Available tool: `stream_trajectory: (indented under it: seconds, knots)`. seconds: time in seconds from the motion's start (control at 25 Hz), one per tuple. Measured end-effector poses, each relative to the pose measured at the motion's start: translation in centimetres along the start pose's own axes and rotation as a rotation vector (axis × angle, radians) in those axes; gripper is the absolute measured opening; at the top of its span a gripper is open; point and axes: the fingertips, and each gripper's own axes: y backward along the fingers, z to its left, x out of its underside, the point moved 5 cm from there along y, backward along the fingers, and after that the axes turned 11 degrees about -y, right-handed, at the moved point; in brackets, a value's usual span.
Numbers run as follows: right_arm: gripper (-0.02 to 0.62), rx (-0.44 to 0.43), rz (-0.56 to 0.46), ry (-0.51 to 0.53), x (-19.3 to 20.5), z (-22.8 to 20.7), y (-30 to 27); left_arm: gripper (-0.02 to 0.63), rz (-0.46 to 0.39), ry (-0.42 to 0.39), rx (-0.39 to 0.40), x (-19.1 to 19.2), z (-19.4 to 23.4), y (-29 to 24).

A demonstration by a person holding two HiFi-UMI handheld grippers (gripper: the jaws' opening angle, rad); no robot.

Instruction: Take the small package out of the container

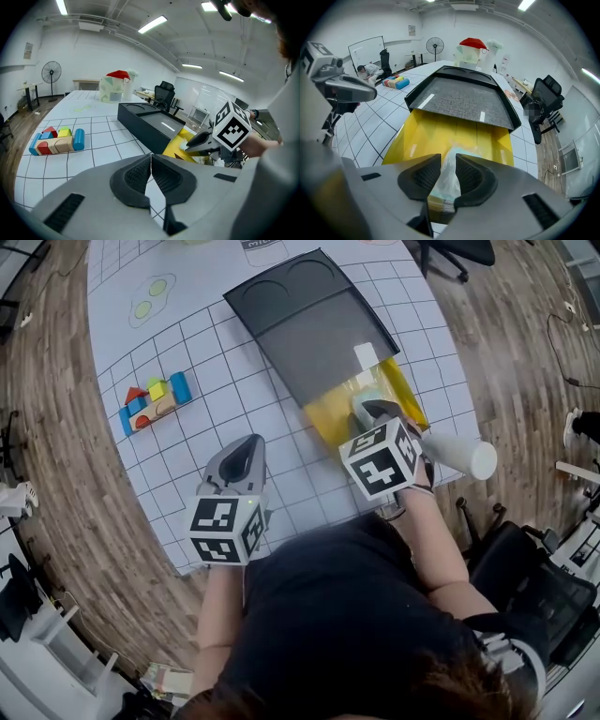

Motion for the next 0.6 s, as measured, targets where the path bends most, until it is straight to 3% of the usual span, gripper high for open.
stream_trajectory:
  seconds: [0.24, 0.6]
  knots:
    - [0.044, 0.001, 0.012, 0.06, 0.1, 0.4, -0.4, 0.029, 0.0, 0.012, -0.027, 0.1, 0.4, 0.2]
    - [0.02, 0.047, -0.036, 0.11, -0.3, 1.1, 0.1, 0.029, -0.009, 0.001, -0.005, 0.1, 1.5, 0.8]
